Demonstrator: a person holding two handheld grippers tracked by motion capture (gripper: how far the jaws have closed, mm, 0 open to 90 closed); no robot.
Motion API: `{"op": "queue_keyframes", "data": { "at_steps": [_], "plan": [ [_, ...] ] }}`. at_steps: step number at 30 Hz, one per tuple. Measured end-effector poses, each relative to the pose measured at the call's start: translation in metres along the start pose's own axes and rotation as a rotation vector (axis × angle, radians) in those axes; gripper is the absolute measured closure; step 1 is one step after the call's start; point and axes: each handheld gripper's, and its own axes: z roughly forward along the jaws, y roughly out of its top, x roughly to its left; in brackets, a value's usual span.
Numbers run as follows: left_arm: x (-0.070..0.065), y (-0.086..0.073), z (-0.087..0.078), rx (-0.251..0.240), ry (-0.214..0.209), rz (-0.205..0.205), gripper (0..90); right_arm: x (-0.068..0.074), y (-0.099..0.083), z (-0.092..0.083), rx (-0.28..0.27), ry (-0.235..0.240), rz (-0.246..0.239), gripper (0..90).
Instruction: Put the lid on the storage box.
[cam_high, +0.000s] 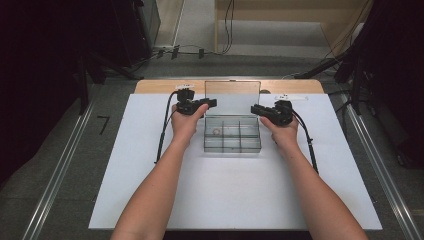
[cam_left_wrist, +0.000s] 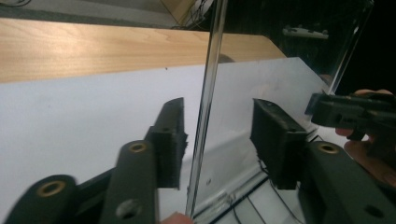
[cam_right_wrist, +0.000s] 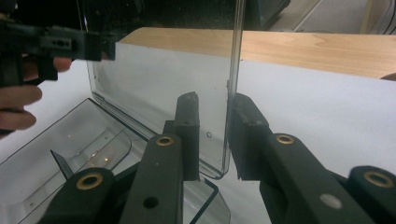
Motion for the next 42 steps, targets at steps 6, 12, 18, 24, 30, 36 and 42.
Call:
{"op": "queue_keyframes", "data": {
  "at_steps": [6,12,18,24,30,36,42],
  "plan": [
    [-0.006,0.010,-0.002,-0.041,-0.017,0.015,56.7,0.003,-0.001,-0.001,-0.006,-0.019,-0.029,72.6],
    [-0.006,0.009,-0.006,-0.046,-0.023,0.043,60.0,0.005,0.000,-0.001,0.004,-0.039,-0.047,71.0],
    [-0.009,0.006,-0.010,-0.057,-0.027,0.073,60.6,0.011,0.013,-0.004,-0.036,-0.051,-0.039,58.1],
    [-0.011,0.003,-0.013,-0.078,-0.024,0.086,60.2,0.019,0.036,-0.010,-0.053,-0.064,-0.065,53.5],
    [-0.015,-0.001,-0.017,-0.093,-0.030,0.091,59.2,0.026,0.047,-0.011,-0.053,-0.067,-0.063,56.2],
    [-0.017,-0.004,-0.022,-0.096,-0.037,0.104,58.6,0.027,0.046,-0.015,-0.047,-0.060,-0.077,59.8],
    [-0.018,-0.008,-0.026,-0.104,-0.058,0.115,57.1,0.032,0.041,-0.021,-0.056,-0.049,-0.109,60.2]
  ]
}}
